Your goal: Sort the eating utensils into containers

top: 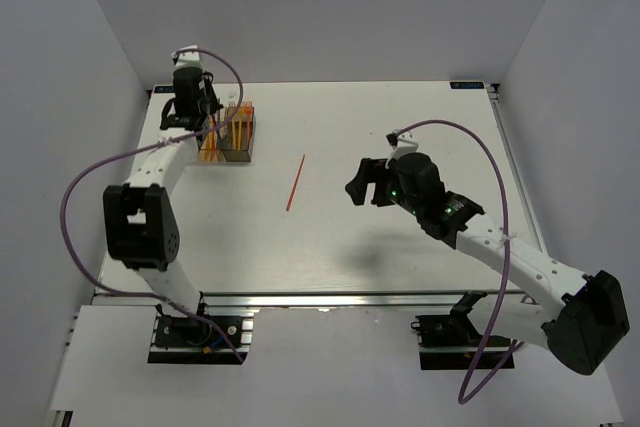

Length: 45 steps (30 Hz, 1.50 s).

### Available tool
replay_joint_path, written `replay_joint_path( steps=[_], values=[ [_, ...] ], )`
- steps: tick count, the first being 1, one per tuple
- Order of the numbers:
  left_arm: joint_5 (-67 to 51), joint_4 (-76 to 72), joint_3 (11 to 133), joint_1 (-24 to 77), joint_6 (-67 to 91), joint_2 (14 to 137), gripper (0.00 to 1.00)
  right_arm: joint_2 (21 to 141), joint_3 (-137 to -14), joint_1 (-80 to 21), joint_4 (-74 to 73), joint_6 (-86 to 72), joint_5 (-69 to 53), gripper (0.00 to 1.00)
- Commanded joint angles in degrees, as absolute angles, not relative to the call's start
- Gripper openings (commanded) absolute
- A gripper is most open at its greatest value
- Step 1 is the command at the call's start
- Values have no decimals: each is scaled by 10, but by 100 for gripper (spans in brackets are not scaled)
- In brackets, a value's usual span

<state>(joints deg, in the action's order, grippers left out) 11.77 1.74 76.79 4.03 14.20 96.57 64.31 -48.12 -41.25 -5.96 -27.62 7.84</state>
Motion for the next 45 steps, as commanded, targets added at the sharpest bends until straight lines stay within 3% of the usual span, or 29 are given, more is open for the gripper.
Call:
replay_joint_path(
  steps=[1, 12, 25, 30, 31, 32, 35, 36, 39, 45],
  values=[
    [117, 70, 857, 30, -45, 1033, 0, 614, -455, -412, -91, -229, 94, 89],
    [33, 50, 981, -65, -49, 1164, 0, 614, -411, -412, -69, -195, 60, 89],
    [-29, 42, 998, -106, -77, 1233, 0, 707, -432, -412, -32, -202, 19, 89],
    [-41, 4, 964, -108, -72, 1251, 6, 715, -439, -412, -34, -200, 25, 89],
    [-41, 4, 961, -108, -71, 1252, 11, 716, -439, -412, -34, -200, 25, 89],
    [-37, -11, 957, -108, -70, 1251, 31, 719, -445, -412, -34, -200, 26, 89],
    [-20, -11, 953, -108, -69, 1233, 60, 729, -460, -412, -39, -204, 26, 89],
    [-14, -12, 951, -108, -64, 1224, 75, 733, -466, -412, -38, -205, 24, 89],
    [25, -17, 943, -108, -42, 1172, 97, 764, -496, -412, -36, -221, 25, 89],
    [34, -3, 928, -107, 24, 1048, 98, 913, -629, -416, -54, -264, 31, 89]
  ],
)
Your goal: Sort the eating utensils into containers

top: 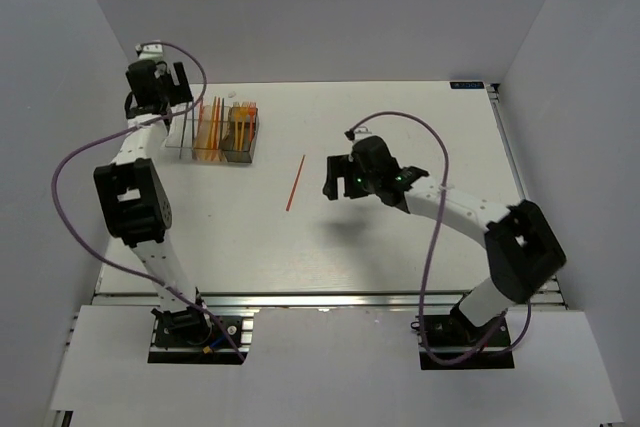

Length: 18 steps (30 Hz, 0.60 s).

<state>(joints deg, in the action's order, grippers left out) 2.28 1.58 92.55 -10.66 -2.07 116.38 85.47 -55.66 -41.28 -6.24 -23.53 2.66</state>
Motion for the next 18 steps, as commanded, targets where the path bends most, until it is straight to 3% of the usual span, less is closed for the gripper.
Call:
replay_joint_path(
  steps=[1, 6, 9, 14, 18],
  values=[
    [34, 11, 926, -105, 39, 1012, 98, 938, -653, -417, -67, -272, 34, 89],
    [109, 105, 902, -98, 193, 898, 98, 1124, -820, -453, -131, -317, 124, 89],
    [93, 146, 811, -98, 235, 792, 98, 1214, -936, -484, -189, -339, 205, 84],
    [90, 138, 614, -99, 219, 651, 98, 1317, -1082, -507, -288, -356, 266, 72],
    [97, 127, 576, -98, 215, 619, 98, 1323, -1082, -518, -291, -369, 264, 57]
  ],
)
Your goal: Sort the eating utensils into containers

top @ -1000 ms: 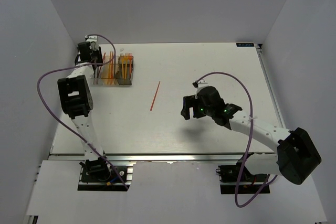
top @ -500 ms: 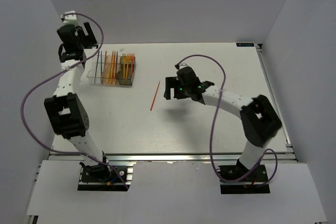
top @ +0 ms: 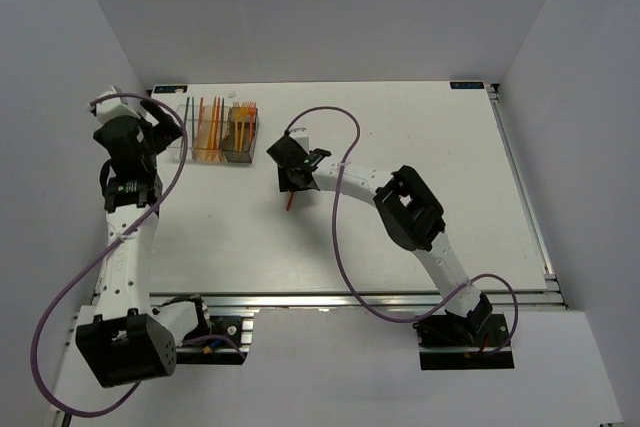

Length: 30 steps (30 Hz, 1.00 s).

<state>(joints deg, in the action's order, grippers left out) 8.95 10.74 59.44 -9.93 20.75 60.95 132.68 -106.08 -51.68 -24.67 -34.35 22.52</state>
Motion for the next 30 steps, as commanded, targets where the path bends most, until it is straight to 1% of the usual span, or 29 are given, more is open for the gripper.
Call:
replay_joint_path(
  steps=[1, 2, 3, 6, 8, 9, 10, 11, 13, 14, 15, 16, 17, 19, 20, 21, 23, 24, 25, 27, 28, 30],
  values=[
    [80, 134, 580, -98, 215, 625, 98, 1325, -1079, -525, -290, -370, 264, 55],
    [73, 138, 593, -98, 215, 633, 98, 1330, -1084, -526, -291, -370, 263, 52],
    [67, 144, 599, -98, 215, 646, 98, 1337, -1089, -529, -306, -372, 261, 46],
    [49, 155, 604, -98, 215, 650, 98, 1367, -1096, -528, -340, -385, 251, 45],
    [40, 148, 593, -98, 215, 643, 98, 1374, -1069, -523, -342, -389, 230, 44],
    [39, 145, 592, -98, 216, 636, 98, 1375, -1058, -520, -342, -389, 228, 42],
    [36, 146, 591, -98, 216, 635, 98, 1374, -1049, -520, -345, -389, 228, 38],
    [35, 147, 591, -98, 215, 633, 98, 1373, -1039, -519, -346, -389, 229, 31],
    [33, 151, 594, -94, 215, 630, 98, 1368, -1011, -513, -362, -384, 232, 22],
    [30, 152, 594, -91, 214, 629, 98, 1361, -997, -509, -360, -383, 222, 7],
    [27, 154, 596, -86, 214, 628, 98, 1341, -950, -500, -351, -370, 208, 6],
    [24, 155, 594, -83, 213, 625, 98, 1326, -920, -495, -307, -359, 188, 4],
    [19, 157, 594, -81, 214, 625, 98, 1310, -888, -492, -277, -346, 138, 0],
    [-23, 153, 580, -77, 222, 622, 98, 1263, -814, -486, -212, -309, 98, 0],
    [-41, 149, 572, -76, 236, 621, 98, 1251, -799, -486, -201, -294, 83, 0],
    [-86, 142, 563, -74, 246, 620, 98, 1224, -785, -487, -193, -280, 75, 0],
    [-145, 116, 515, -70, 285, 611, 98, 1191, -742, -487, -160, -244, 55, 0],
    [-200, 85, 494, -66, 303, 609, 98, 1150, -724, -486, -149, -236, 53, 0],
    [-223, 66, 446, -62, 318, 605, 98, 1129, -696, -484, -141, -232, 58, 0],
    [-251, 27, 400, -48, 354, 593, 98, 1067, -667, -481, -112, -224, 55, 0],
    [-261, 15, 358, -41, 365, 589, 98, 1049, -657, -480, -107, -222, 55, 0],
    [-265, -32, 317, -16, 402, 569, 98, 1006, -635, -478, -92, -212, 58, 0]
  ],
)
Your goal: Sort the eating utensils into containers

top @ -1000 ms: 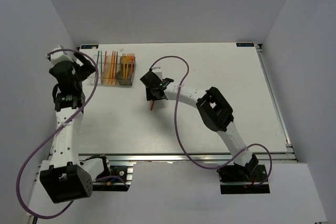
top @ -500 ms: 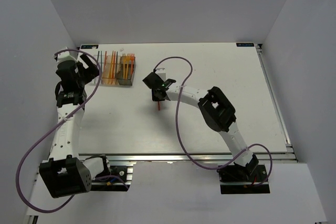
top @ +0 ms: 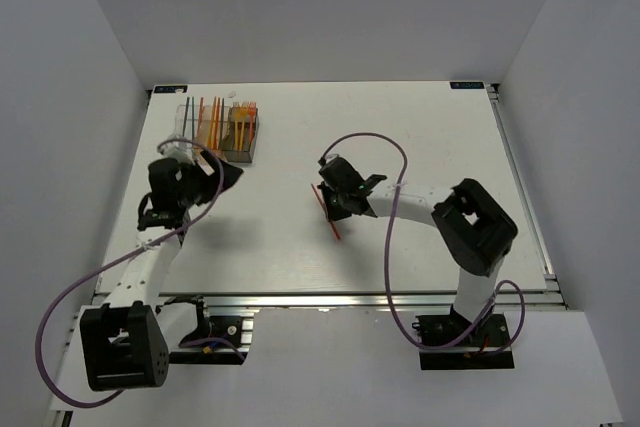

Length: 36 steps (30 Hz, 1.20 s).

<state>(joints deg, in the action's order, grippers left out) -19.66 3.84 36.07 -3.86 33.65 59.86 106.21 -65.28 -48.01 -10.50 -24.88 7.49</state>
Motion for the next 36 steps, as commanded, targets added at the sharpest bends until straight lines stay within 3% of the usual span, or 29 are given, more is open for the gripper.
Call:
replay_joint_path(
  steps=[1, 6, 11, 16, 22, 25, 28, 29, 30, 31, 32, 34, 35, 36],
  values=[
    [-254, -46, 300, -6, 427, 561, 98, 993, -631, -478, -93, -210, 67, 0],
    [-224, -217, 188, 101, 525, 526, 98, 937, -621, -478, -106, -204, 71, 0],
    [-220, -449, 128, 167, 626, 567, 98, 876, -604, -478, -82, -213, 21, 0],
    [-193, -522, 136, 213, 643, 633, 98, 810, -546, -478, 51, -270, -120, 0],
    [-187, -551, 161, 236, 649, 688, 93, 787, -535, -483, 115, -315, -193, 0],
    [-185, -573, 167, 243, 651, 705, 83, 808, -548, -496, 122, -318, -211, 0],
    [-192, -604, 178, 247, 661, 720, 66, 830, -562, -507, 130, -322, -214, 0],
    [-197, -617, 184, 247, 664, 722, 56, 837, -568, -510, 129, -325, -214, 0],
    [-200, -619, 186, 247, 664, 722, 34, 839, -570, -511, 131, -327, -213, 0],
    [-202, -617, 190, 247, 664, 722, 22, 841, -571, -511, 130, -329, -202, 0],
    [-206, -603, 198, 247, 659, 717, 0, 841, -576, -510, 123, -329, -194, 0],
    [-210, -571, 208, 247, 631, 708, 0, 838, -577, -510, 113, -330, -164, 0],
    [-205, -510, 216, 247, 615, 701, 0, 830, -577, -509, 102, -330, -143, 6],
    [-196, -458, 246, 245, 588, 691, 0, 824, -577, -508, 90, -331, -123, 23]
  ],
)
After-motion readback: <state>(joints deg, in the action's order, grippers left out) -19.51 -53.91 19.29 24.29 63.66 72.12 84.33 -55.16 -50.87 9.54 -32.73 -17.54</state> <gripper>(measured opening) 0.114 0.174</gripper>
